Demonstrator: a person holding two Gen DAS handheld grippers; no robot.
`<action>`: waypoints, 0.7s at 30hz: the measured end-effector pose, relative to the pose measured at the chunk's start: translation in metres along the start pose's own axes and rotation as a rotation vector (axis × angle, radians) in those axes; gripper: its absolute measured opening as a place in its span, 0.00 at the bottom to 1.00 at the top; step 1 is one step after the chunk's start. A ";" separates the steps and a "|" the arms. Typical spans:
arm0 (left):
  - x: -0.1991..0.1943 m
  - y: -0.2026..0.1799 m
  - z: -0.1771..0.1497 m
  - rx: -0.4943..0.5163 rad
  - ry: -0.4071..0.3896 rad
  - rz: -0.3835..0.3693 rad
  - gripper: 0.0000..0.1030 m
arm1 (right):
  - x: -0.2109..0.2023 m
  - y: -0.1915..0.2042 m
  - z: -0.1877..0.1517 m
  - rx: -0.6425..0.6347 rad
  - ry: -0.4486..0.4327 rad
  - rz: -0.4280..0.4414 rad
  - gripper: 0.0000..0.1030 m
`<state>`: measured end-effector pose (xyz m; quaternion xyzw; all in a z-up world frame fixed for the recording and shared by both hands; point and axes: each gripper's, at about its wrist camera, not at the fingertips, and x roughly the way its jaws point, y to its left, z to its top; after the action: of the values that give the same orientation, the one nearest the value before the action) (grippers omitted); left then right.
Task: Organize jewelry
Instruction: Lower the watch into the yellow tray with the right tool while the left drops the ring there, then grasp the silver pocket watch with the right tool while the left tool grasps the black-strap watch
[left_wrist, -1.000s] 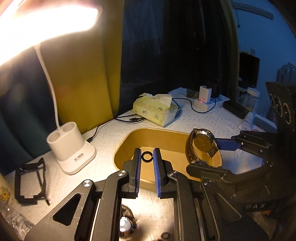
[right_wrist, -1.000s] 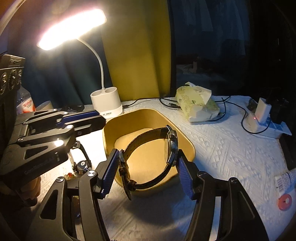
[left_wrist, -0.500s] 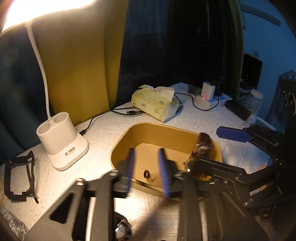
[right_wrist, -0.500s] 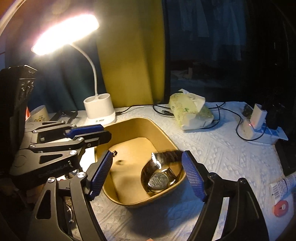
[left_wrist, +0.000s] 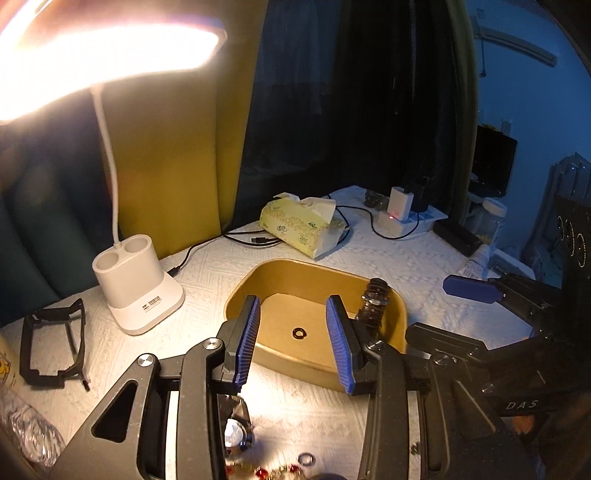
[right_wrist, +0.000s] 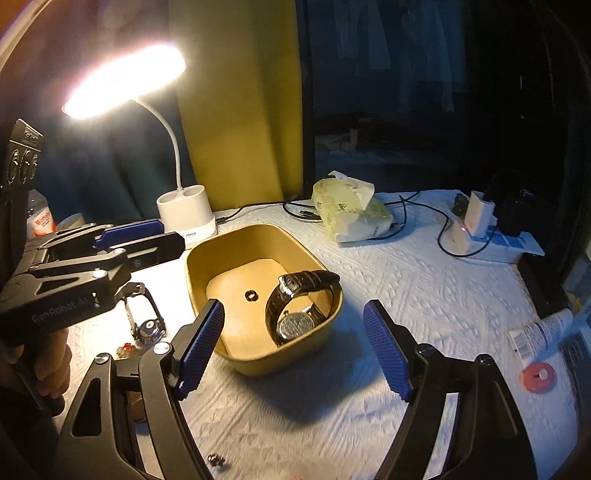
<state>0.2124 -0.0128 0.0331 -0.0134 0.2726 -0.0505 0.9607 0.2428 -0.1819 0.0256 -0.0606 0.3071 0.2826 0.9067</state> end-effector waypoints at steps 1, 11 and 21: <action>-0.004 0.000 -0.001 -0.002 -0.004 0.001 0.38 | -0.004 0.002 -0.001 -0.001 -0.002 -0.001 0.75; -0.048 0.007 -0.017 -0.031 -0.033 0.019 0.38 | -0.029 0.022 -0.012 -0.018 -0.002 0.006 0.75; -0.077 0.022 -0.046 -0.081 -0.022 0.044 0.38 | -0.033 0.048 -0.031 -0.029 0.050 0.043 0.75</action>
<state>0.1253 0.0176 0.0332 -0.0467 0.2643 -0.0182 0.9631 0.1785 -0.1666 0.0230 -0.0740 0.3269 0.3050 0.8914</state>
